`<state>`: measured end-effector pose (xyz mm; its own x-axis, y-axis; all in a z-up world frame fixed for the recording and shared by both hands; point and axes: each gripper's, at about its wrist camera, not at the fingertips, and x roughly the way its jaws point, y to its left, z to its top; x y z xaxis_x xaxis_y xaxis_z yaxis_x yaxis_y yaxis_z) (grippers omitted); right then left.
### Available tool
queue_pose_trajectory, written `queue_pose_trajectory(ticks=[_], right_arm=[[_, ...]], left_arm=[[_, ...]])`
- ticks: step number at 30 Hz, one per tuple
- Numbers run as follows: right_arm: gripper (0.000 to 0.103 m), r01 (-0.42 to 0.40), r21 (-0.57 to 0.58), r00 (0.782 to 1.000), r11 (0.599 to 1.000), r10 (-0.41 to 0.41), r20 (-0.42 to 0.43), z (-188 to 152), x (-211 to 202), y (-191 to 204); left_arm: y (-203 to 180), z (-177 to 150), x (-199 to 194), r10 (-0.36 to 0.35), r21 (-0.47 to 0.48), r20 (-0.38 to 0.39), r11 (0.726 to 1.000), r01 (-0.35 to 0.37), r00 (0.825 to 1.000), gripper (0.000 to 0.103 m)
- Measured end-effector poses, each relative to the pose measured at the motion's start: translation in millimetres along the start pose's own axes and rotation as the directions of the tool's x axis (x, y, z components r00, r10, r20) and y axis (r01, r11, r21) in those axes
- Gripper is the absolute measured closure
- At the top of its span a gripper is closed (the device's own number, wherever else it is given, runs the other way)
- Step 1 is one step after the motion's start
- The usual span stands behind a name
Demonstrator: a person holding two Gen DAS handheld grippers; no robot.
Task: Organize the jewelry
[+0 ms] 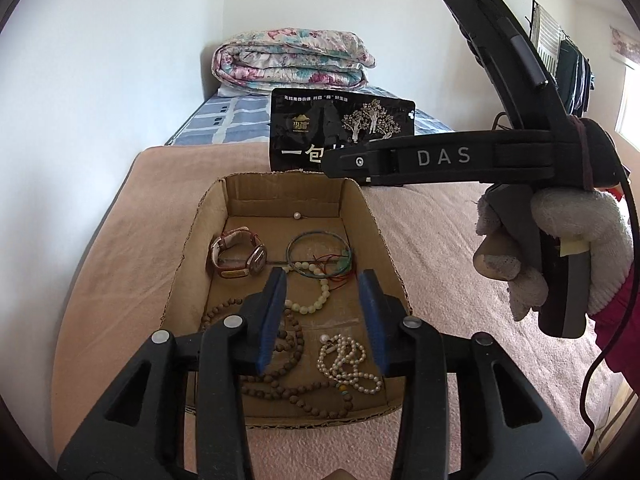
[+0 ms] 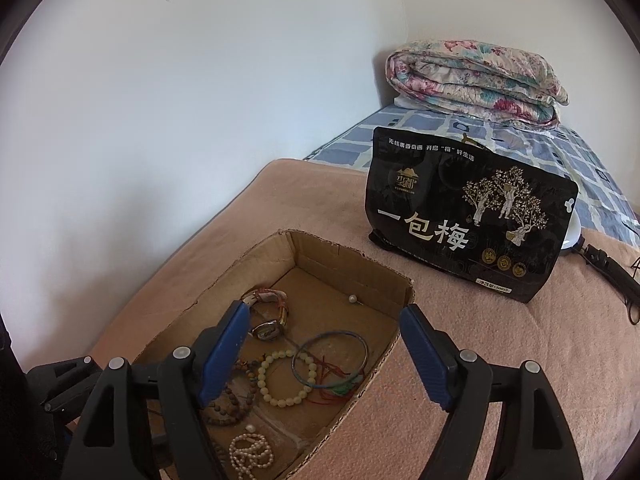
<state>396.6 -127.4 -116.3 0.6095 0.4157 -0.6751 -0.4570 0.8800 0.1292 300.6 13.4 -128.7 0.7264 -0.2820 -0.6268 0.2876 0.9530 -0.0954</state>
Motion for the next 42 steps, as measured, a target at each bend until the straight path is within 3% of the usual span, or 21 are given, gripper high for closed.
queue_pose_trajectory(ticks=[9, 31, 38, 42], right_arm=[[0.023, 0.014, -0.003, 1.000, 1.000, -0.014, 0.023, -2.3, -29.7, 4.1], [0.023, 0.074, -0.025, 0.990, 0.997, -0.070, 0.124, -26.2, -154.0, 30.0], [0.015, 0.094, 0.006, 0.985, 0.996, -0.094, 0.143, -44.7, -185.4, 33.8], [0.012, 0.118, 0.026, 0.982, 0.993, -0.121, 0.144, -59.1, -199.3, 35.4]], left_arm=[[-7.9, 2.1, -27.0, 0.019, 0.003, 0.032, 1.000, -0.019, 0.999, 0.065], [-43.2, 3.6, -135.5, 0.084, 0.010, 0.141, 0.996, -0.087, 0.986, 0.065], [-55.0, -2.3, -167.3, 0.119, 0.019, 0.177, 0.992, -0.124, 0.977, 0.065], [-60.8, -7.8, -183.7, 0.122, 0.016, 0.193, 0.992, -0.127, 0.974, 0.052]])
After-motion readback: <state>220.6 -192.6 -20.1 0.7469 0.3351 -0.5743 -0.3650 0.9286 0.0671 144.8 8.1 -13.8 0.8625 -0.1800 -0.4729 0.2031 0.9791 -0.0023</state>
